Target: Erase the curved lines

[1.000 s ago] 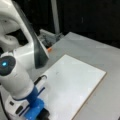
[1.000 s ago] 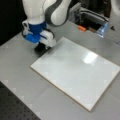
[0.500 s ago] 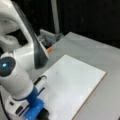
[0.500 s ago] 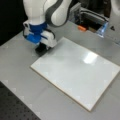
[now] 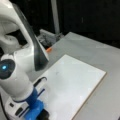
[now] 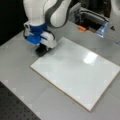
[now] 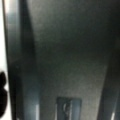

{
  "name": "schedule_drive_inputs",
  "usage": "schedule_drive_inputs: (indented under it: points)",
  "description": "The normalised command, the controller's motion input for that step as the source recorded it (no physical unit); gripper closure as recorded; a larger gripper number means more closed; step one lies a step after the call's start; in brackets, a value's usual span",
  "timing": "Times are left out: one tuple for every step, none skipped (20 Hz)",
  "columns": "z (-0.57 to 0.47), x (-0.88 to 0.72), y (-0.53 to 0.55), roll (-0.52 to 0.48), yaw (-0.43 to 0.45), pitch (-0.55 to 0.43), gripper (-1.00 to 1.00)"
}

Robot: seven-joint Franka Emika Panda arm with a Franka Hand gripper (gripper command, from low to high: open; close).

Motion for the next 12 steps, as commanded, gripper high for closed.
schedule_drive_inputs:
  points:
    - [-0.03, 0.01, -0.13, 0.085, -0.001, -0.091, -1.00]
    - [-0.03, 0.00, -0.13, 0.088, 0.000, -0.088, -1.00]
    - [-0.03, 0.00, -0.12, 0.090, 0.000, -0.086, -1.00]
    - [-0.03, 0.00, -0.12, 0.096, -0.004, -0.082, -1.00]
    - [-0.02, -0.01, -0.11, 0.097, -0.008, -0.078, -1.00]
    - [-0.01, -0.01, -0.11, 0.097, -0.009, -0.076, -1.00]
    - [0.01, -0.02, -0.09, 0.081, -0.041, -0.073, -1.00]
    - [0.06, -0.05, -0.06, 0.055, -0.078, -0.071, -1.00]
    - [0.13, -0.07, -0.03, 0.027, -0.107, -0.062, -1.00]
    - [0.17, -0.09, 0.00, 0.021, -0.115, -0.059, -1.00]
    - [0.18, -0.10, 0.01, 0.020, -0.116, -0.055, -1.00]
    - [0.22, -0.12, 0.02, -0.023, -0.127, -0.012, -1.00]
